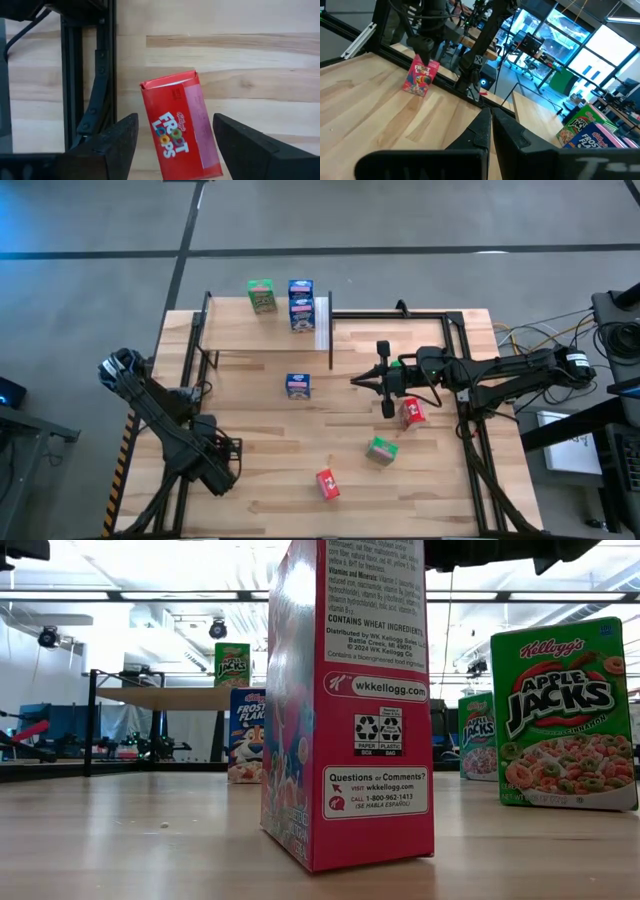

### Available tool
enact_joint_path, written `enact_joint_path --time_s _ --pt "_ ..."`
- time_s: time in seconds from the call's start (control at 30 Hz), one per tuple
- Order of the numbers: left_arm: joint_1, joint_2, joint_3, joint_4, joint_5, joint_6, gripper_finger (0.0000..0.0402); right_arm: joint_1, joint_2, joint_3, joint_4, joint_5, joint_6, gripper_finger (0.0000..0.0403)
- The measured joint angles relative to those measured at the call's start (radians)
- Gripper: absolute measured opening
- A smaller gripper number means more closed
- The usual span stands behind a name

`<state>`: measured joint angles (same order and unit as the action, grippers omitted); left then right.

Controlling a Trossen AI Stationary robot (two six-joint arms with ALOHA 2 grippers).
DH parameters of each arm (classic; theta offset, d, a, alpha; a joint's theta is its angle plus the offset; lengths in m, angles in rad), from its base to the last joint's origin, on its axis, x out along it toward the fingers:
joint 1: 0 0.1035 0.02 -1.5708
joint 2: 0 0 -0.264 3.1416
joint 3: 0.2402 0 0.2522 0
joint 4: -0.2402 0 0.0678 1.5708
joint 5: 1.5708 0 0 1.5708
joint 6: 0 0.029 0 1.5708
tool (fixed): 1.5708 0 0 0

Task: Stack cereal on shelf
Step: Put the middle left red cereal box on the shelf

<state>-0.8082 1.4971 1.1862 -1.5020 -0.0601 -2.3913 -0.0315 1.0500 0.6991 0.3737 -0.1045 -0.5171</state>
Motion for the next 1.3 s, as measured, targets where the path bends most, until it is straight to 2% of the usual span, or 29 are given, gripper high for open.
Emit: enact_joint_path --time_s 0.23,0.57,0.9,1.07,1.17,1.3 --pt "0.0 0.0 -0.044 0.075 0.001 -0.004 0.0237 0.0 0.0 0.0 0.0 0.0 -0.001 0.0009" --pt "0.0 0.0 -0.048 0.089 0.001 -0.006 0.023 0.0 0.0 0.0 -0.001 0.0 -0.004 0.0009" --pt "0.0 0.0 -0.048 0.096 0.002 -0.004 0.0165 0.0 0.0 0.0 -0.002 0.0 -0.007 0.0009" --pt "0.0 -0.002 -0.044 0.122 0.0 0.002 0.0152 0.0 0.0 0.0 -0.002 0.0 -0.007 0.0009" --pt "0.002 -0.002 -0.007 0.119 -0.033 0.045 0.0152 0.0 0.0 0.0 -0.002 0.0 -0.007 0.0009" --pt "0.009 -0.003 0.076 0.085 -0.146 0.132 0.0152 0.0 0.0 0.0 -0.002 0.0 -0.007 0.0009"
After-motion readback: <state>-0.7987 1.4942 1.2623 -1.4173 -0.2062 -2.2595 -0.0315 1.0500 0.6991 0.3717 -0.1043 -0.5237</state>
